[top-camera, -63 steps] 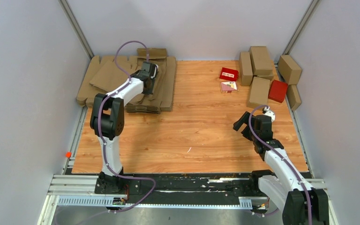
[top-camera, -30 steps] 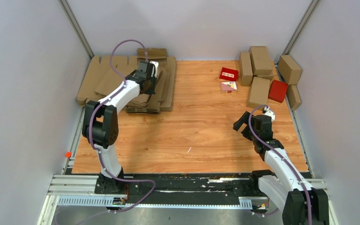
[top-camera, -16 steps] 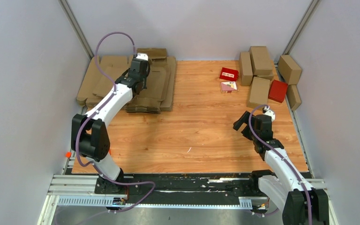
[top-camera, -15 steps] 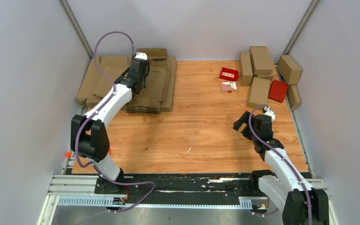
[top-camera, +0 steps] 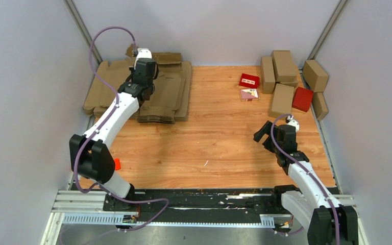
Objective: Fold the paper box
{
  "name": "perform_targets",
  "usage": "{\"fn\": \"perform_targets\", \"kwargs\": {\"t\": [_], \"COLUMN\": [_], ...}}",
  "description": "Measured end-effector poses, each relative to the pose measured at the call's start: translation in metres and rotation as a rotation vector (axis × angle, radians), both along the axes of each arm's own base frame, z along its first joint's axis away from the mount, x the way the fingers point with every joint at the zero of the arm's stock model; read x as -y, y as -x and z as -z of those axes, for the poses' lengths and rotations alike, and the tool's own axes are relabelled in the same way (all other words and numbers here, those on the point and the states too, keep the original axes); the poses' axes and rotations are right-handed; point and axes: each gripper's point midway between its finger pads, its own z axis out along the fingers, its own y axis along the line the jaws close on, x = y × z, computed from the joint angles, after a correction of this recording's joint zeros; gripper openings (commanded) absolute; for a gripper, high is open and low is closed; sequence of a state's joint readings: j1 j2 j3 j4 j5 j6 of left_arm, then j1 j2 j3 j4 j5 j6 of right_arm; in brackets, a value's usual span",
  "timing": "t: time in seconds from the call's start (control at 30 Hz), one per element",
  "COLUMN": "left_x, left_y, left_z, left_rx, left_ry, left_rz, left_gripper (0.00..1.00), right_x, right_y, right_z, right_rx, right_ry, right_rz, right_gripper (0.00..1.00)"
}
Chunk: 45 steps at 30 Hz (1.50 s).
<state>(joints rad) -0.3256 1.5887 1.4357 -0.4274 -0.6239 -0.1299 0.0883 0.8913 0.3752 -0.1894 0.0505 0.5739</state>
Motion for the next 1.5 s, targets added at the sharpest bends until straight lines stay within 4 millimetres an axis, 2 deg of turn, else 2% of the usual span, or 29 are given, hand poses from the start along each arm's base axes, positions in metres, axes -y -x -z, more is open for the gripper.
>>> {"fn": "perform_targets", "kwargs": {"t": [0.13,0.27,0.37,0.53,0.67,0.73,0.9,1.0,1.07,1.13,1.23,1.33,1.43,1.5], "left_x": [-0.024,-0.028,-0.007,0.046,0.059,0.062,0.051,0.04,0.044,0.049,0.064,0.079,0.066,0.057], "left_y": [0.009,0.012,0.014,-0.007,-0.019,-0.022,-0.033,-0.023,-0.014,-0.002,0.021,0.035,0.041,0.044], "left_z": [-0.033,-0.05,-0.047,-0.014,0.01,0.024,0.051,0.071,0.073,0.06,0.017,-0.023,-0.053,-0.058], "left_rx": [0.098,0.179,0.212,0.121,0.053,0.008,-0.044,-0.068,-0.065,-0.022,0.114,0.233,0.323,0.349], "left_ry": [-0.059,-0.134,-0.225,-0.302,-0.266,-0.176,0.077,0.135,0.14,0.084,-0.052,-0.077,-0.068,-0.062], "left_rz": [-0.132,-0.212,-0.197,-0.071,-0.005,0.045,0.07,0.055,0.079,0.104,0.125,0.129,0.062,0.025], "left_gripper": [0.0,0.0,0.0,0.0,0.0,0.0,0.0,0.0,0.0,0.0,0.0,0.0,0.0,0.0], "right_x": [0.0,-0.001,-0.006,-0.034,-0.066,-0.081,-0.139,-0.191,-0.221,-0.249,-0.277,-0.299,-0.324,-0.34], "right_y": [0.0,0.0,0.0,-0.005,-0.012,-0.017,-0.036,-0.05,-0.058,-0.063,-0.074,-0.087,-0.103,-0.115], "right_z": [0.0,0.0,-0.001,-0.007,-0.01,-0.013,-0.025,-0.051,-0.073,-0.096,-0.117,-0.13,-0.147,-0.159], "right_rx": [0.0,0.0,0.004,0.025,0.001,-0.011,-0.06,-0.043,0.004,0.048,0.087,0.117,0.162,0.207], "right_ry": [0.0,-0.005,-0.018,-0.09,-0.186,-0.234,-0.35,-0.355,-0.364,-0.386,-0.409,-0.432,-0.483,-0.538], "right_rz": [0.0,-0.006,-0.031,-0.181,-0.331,-0.391,-0.546,-0.663,-0.718,-0.764,-0.768,-0.741,-0.728,-0.724], "right_gripper": [0.97,0.97,0.94,0.93,0.95,0.95,0.95,0.95,0.93,0.92,0.92,0.92,0.91,0.95]}}
